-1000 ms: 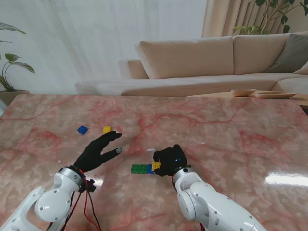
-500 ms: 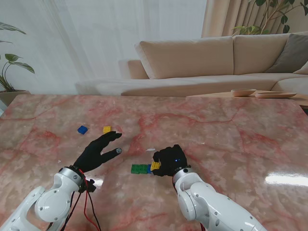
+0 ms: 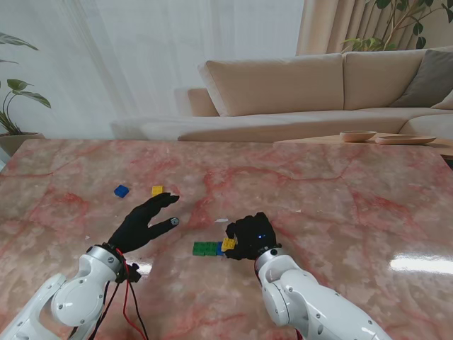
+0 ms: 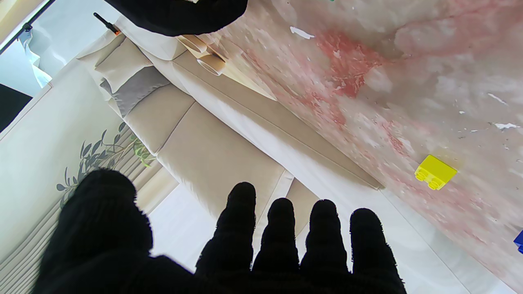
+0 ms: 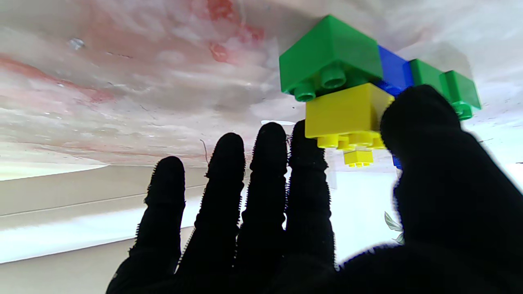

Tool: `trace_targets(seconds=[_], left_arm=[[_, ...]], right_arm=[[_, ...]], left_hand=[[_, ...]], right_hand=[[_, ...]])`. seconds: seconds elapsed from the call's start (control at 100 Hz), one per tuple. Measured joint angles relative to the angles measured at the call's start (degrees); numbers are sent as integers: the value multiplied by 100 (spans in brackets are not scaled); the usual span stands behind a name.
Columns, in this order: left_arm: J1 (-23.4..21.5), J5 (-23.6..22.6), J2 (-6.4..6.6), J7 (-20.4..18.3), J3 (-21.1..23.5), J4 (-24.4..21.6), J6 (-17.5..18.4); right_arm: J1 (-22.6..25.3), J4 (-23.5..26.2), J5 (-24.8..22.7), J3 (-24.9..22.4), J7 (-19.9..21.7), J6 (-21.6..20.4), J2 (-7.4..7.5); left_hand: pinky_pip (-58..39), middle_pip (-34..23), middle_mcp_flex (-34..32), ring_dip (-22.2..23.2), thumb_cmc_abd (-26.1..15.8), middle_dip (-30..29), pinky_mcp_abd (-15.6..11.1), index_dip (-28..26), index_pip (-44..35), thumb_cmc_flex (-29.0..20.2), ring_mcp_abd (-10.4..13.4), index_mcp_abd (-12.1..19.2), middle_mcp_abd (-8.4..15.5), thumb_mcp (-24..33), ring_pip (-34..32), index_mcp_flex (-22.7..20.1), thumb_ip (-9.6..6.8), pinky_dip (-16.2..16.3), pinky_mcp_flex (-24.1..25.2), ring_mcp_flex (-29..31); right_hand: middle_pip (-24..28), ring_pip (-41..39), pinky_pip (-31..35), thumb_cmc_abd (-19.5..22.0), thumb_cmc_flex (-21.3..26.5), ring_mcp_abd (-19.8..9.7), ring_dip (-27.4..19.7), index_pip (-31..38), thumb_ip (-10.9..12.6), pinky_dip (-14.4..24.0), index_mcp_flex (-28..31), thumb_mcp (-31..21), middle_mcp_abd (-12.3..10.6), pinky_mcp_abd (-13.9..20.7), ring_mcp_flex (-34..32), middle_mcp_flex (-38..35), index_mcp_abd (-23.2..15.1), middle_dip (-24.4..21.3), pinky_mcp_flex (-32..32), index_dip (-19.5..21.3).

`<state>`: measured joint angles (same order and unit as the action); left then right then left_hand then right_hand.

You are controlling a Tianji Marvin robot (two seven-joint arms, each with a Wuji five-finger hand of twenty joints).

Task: Build a two-level staggered structure with toy bricks

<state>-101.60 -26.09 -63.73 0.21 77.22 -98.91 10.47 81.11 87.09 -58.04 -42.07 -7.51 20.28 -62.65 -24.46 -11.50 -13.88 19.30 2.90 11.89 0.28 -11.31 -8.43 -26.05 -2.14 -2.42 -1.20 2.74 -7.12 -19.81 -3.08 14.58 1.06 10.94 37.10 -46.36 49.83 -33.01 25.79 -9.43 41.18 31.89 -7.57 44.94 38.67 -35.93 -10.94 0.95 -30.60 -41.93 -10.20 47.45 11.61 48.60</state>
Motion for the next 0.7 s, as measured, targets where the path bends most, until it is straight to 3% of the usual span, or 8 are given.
trace_targets(seconds=[0.7], left_arm=[[14,-40,0,19,-11,10,19]], right_arm=[[131,19,-167,-98,-239,-100,5]], left_hand=[[36,1,0,0,0,0,0,0,0,0,0,0,0,0,1,0,0,0,0,0]], right_hand=[[-64,85,-73,95,-134,2,-5,-135,1,3,-136,4,1,4,189,207,15,-14,-103,69]])
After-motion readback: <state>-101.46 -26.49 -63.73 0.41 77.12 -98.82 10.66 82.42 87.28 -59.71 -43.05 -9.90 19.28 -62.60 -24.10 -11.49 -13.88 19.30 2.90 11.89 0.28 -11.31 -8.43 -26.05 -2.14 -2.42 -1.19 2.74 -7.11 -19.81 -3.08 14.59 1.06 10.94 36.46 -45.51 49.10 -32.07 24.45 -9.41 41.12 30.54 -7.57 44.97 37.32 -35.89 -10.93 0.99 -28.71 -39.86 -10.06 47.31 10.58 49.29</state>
